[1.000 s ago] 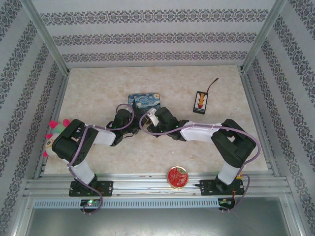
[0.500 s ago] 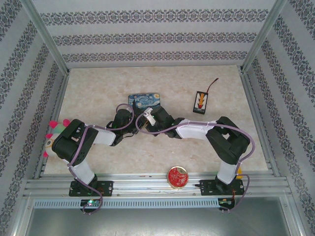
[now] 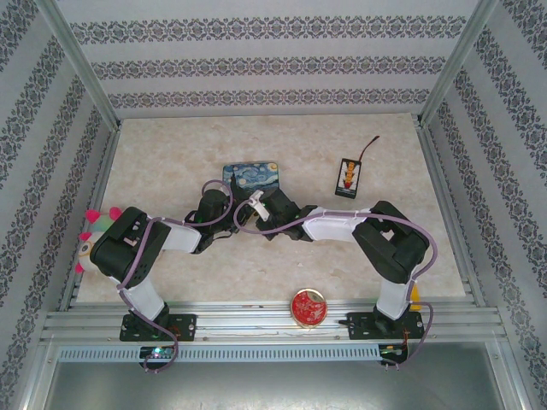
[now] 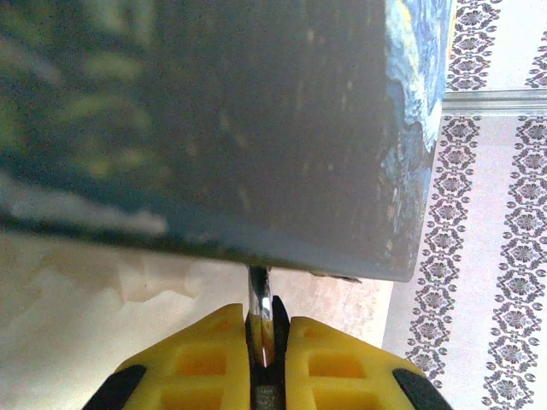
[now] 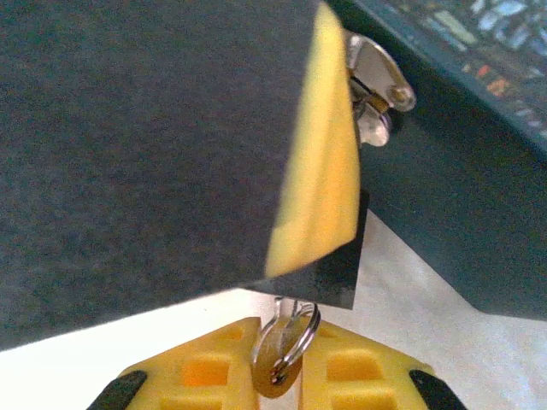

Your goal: Unlock the padlock with the key

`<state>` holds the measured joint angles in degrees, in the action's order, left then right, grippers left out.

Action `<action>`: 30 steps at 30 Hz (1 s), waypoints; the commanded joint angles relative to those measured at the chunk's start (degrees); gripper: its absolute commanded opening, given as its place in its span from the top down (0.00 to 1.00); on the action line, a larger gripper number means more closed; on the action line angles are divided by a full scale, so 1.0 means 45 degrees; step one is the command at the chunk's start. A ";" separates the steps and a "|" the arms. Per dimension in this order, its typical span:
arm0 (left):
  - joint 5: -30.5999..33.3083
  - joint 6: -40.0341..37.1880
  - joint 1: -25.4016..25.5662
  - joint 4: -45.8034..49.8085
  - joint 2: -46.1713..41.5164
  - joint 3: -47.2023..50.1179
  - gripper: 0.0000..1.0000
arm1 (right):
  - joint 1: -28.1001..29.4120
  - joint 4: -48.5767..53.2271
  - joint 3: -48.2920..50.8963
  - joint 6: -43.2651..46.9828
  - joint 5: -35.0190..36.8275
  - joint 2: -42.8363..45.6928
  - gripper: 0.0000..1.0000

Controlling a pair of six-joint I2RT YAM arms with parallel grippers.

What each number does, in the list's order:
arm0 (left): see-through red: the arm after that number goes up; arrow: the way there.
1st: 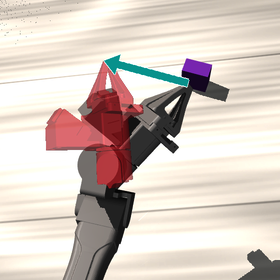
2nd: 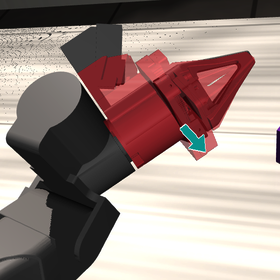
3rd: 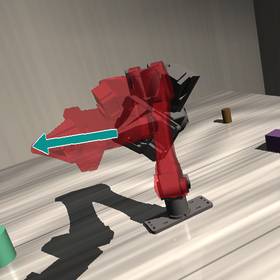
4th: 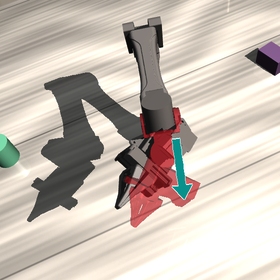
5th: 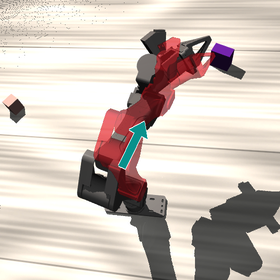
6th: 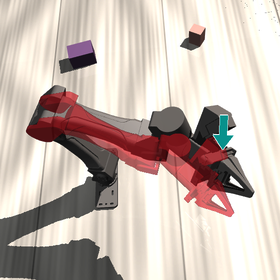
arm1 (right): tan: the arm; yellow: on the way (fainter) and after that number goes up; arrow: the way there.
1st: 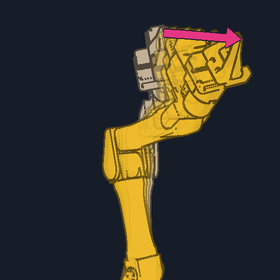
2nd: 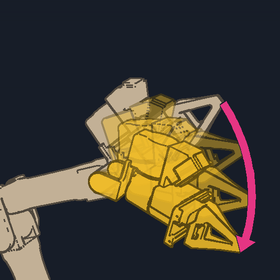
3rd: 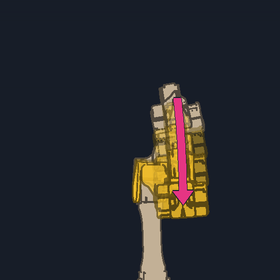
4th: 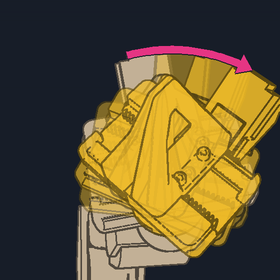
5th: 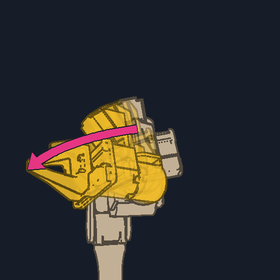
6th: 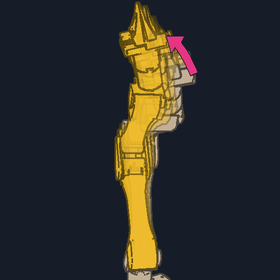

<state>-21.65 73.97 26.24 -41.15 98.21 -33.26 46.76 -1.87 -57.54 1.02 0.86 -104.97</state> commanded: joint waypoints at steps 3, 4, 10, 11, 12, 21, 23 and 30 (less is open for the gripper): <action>-0.0871 0.0203 0.0135 0.0001 0.0108 -0.0393 1.00 | -0.0063 -0.0264 -0.0397 0.0143 -0.0578 -0.0153 1.00; -0.0902 0.0164 0.0128 0.0032 0.0092 -0.0403 1.00 | -0.0155 -0.0321 -0.0416 0.0079 -0.0918 -0.0117 1.00; -0.1155 -0.0041 0.0147 0.0232 0.0012 -0.0291 0.95 | -0.1406 -0.1008 -0.0526 -0.1196 -0.4713 -0.0059 1.00; -0.1165 -0.0078 0.0160 0.0300 -0.0024 -0.0268 0.94 | -0.1699 -0.1198 -0.0538 -0.1565 -0.5351 -0.0135 1.00; -0.1162 -0.0103 0.0150 0.0329 -0.0036 -0.0248 0.91 | -0.1916 -0.1352 -0.0553 -0.1824 -0.5938 -0.0212 1.00; -0.1145 0.0066 0.0148 -0.0201 0.0025 -0.0169 0.69 | -0.2714 -0.1772 -0.0550 -0.3345 -0.7708 -0.0651 1.00; -0.1051 0.0074 0.0151 -0.0217 -0.0093 -0.0120 0.53 | -0.2704 -0.1842 -0.0460 -0.3499 -0.7569 -0.0658 1.00; -0.0446 -0.0350 0.0141 0.0470 -0.1118 0.0027 0.16 | -0.2704 -0.1887 -0.0289 -0.4045 -0.7176 -0.0772 1.00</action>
<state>-24.40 73.56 26.28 -40.29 96.47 -33.50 34.50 -7.18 -58.02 -15.38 -30.52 -107.74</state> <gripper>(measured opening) 0.809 0.062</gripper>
